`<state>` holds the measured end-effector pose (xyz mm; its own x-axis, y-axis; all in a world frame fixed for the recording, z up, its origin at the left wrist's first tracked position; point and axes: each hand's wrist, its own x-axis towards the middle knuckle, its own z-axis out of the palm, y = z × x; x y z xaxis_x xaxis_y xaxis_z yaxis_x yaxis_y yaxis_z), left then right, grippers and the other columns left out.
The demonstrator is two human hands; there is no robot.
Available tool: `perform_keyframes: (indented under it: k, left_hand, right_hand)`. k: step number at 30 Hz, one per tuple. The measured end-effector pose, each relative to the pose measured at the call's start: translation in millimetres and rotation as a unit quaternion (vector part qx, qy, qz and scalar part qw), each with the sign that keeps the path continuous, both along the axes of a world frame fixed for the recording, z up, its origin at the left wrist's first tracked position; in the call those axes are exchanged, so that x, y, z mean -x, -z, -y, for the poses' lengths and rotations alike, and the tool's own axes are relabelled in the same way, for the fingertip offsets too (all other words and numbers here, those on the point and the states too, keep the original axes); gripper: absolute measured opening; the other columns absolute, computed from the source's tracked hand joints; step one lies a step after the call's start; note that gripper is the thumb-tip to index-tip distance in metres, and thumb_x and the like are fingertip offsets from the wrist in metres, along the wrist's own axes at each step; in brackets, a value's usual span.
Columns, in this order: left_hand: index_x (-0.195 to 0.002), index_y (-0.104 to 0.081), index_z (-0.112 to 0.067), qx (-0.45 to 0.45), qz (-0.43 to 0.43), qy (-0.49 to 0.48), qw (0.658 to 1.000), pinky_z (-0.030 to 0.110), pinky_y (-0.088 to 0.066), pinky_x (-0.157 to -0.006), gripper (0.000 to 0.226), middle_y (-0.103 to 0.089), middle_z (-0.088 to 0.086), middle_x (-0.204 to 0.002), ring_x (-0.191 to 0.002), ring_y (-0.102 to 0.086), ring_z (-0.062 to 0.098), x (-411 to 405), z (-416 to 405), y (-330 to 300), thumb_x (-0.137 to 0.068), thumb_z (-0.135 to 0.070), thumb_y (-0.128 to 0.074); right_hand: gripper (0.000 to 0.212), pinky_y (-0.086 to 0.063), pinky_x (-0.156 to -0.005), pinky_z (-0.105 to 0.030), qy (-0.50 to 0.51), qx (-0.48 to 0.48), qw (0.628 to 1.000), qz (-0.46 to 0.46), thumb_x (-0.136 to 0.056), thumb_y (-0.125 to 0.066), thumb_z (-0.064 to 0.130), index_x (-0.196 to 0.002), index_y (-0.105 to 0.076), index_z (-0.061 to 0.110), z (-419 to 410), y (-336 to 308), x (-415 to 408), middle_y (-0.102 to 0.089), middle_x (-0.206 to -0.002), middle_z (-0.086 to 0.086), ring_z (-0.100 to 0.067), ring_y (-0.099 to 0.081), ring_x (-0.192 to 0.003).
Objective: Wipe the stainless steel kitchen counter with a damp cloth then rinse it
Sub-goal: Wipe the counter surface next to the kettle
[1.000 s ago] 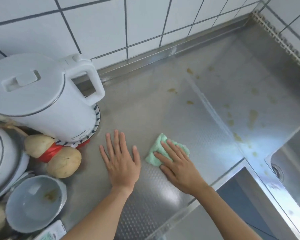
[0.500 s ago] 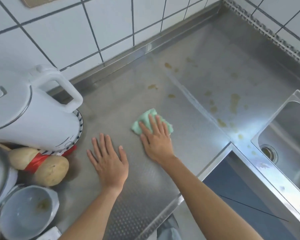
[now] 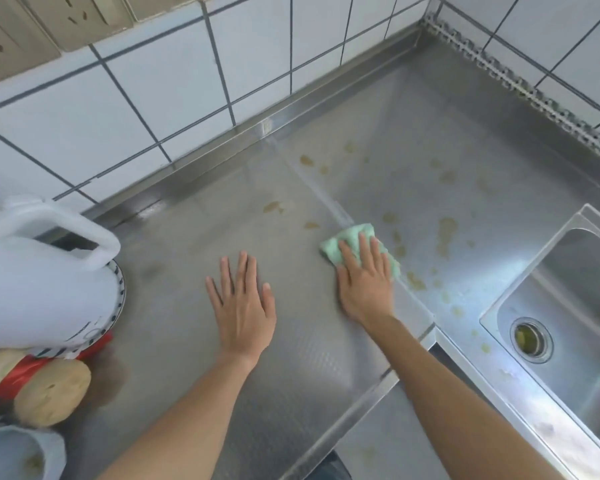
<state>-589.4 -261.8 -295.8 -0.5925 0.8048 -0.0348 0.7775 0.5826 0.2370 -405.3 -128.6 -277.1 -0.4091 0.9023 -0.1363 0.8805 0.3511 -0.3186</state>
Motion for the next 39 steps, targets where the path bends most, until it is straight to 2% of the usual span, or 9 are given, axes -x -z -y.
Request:
perform_keyframes:
  k: [2, 5, 11, 15, 20, 24, 30, 34, 39]
  left_hand:
    - [-0.157, -0.038, -0.021, 0.001, -0.026, -0.011, 1.0, 0.06, -0.014, -0.128, 0.061, -0.031, -0.004, -0.169, -0.162, -0.015, 0.027, -3.3, -1.0, 8.1, -0.099, -0.04, -0.043]
    - [-0.158, -0.035, -0.023, -0.003, -0.037, -0.011, 0.999, 0.059, -0.014, -0.128, 0.063, -0.029, -0.005, -0.169, -0.162, -0.013, 0.025, -0.1, 0.6, 14.1, -0.098, -0.042, -0.043]
    - [-0.156, -0.038, -0.023, -0.004, -0.043, -0.016, 0.999, 0.057, -0.014, -0.128, 0.062, -0.03, -0.005, -0.169, -0.161, -0.015, 0.025, -0.3, 0.3, 17.0, -0.098, -0.043, -0.041]
    - [-0.155, -0.04, -0.022, -0.01, -0.042, -0.021, 0.999, 0.058, -0.017, -0.127, 0.061, -0.034, -0.005, -0.167, -0.16, -0.018, 0.026, -1.4, -0.7, 16.6, -0.097, -0.042, -0.042]
    - [-0.155, -0.041, -0.022, -0.007, -0.037, -0.022, 0.999, 0.058, -0.019, -0.126, 0.06, -0.033, -0.007, -0.167, -0.161, -0.017, 0.025, -1.0, -1.5, 16.5, -0.098, -0.042, -0.04]
    - [-0.154, -0.042, -0.022, -0.007, -0.037, -0.024, 0.999, 0.057, -0.018, -0.127, 0.06, -0.033, -0.007, -0.167, -0.161, -0.018, 0.025, -0.9, -1.7, 14.9, -0.097, -0.041, -0.042]
    - [-0.155, -0.041, -0.022, -0.015, -0.033, -0.017, 0.999, 0.056, -0.017, -0.128, 0.061, -0.032, -0.008, -0.168, -0.162, -0.014, 0.023, -0.9, -0.5, 15.9, -0.097, -0.042, -0.042]
    - [-0.155, -0.042, -0.023, -0.014, -0.026, -0.022, 0.999, 0.055, -0.016, -0.129, 0.06, -0.031, -0.01, -0.168, -0.162, -0.013, 0.022, -1.1, -0.1, 15.0, -0.099, -0.043, -0.041]
    - [-0.156, -0.041, -0.023, -0.009, -0.019, -0.021, 1.0, 0.056, -0.017, -0.128, 0.06, -0.03, -0.01, -0.168, -0.162, -0.015, 0.022, -0.9, -0.4, 13.2, -0.099, -0.042, -0.041]
  right_hand:
    - [0.049, -0.011, -0.127, -0.049, -0.01, 0.001, 1.0, -0.015, -0.106, -0.042, 0.034, -0.154, -0.041, 0.029, -5.6, 2.4, 42.1, -0.022, -0.168, -0.01, -0.033, -0.011, -0.157]
    - [0.048, -0.017, -0.126, -0.053, -0.118, -0.014, 0.992, -0.036, -0.105, -0.045, 0.031, -0.152, -0.045, 0.027, 11.5, 6.3, 57.0, -0.027, -0.166, -0.01, -0.035, -0.017, -0.156]
    - [0.045, -0.013, -0.128, -0.044, -0.377, -0.029, 0.926, -0.005, -0.109, -0.038, 0.04, -0.153, -0.04, 0.035, 1.7, 7.5, -45.0, -0.02, -0.169, 0.0, -0.024, -0.011, -0.158]
    - [0.046, -0.023, -0.125, -0.05, -0.248, -0.013, 0.969, 0.001, -0.107, -0.045, 0.036, -0.152, -0.044, 0.033, -62.8, 3.8, -40.3, -0.025, -0.168, -0.002, -0.025, -0.016, -0.157]
    - [0.048, -0.006, -0.127, -0.049, -0.038, 0.012, 0.999, -0.032, -0.106, -0.041, 0.034, -0.154, -0.04, 0.03, -87.7, 5.0, 84.0, -0.016, -0.17, -0.007, -0.03, -0.007, -0.158]
    - [0.047, -0.01, -0.127, -0.05, -0.19, 0.01, 0.98, -0.059, -0.105, -0.043, 0.03, -0.152, -0.044, 0.029, -41.3, 7.1, 106.7, -0.02, -0.169, -0.008, -0.03, -0.009, -0.158]
    - [0.047, -0.017, -0.128, -0.046, -0.369, 0.001, 0.929, -0.035, -0.107, -0.043, 0.036, -0.154, -0.038, 0.035, -31.6, 7.5, -2.3, -0.019, -0.17, 0.001, -0.021, -0.009, -0.158]
    - [0.046, -0.02, -0.126, -0.05, -0.279, 0.008, 0.96, -0.017, -0.107, -0.044, 0.034, -0.153, -0.042, 0.031, -83.7, 1.7, 8.4, -0.023, -0.168, -0.003, -0.024, -0.013, -0.158]
    - [0.049, -0.001, -0.128, -0.045, -0.112, 0.027, 0.993, -0.023, -0.107, -0.039, 0.033, -0.156, -0.036, 0.031, -105.4, 0.1, 128.0, -0.011, -0.171, -0.006, -0.029, -0.002, -0.158]
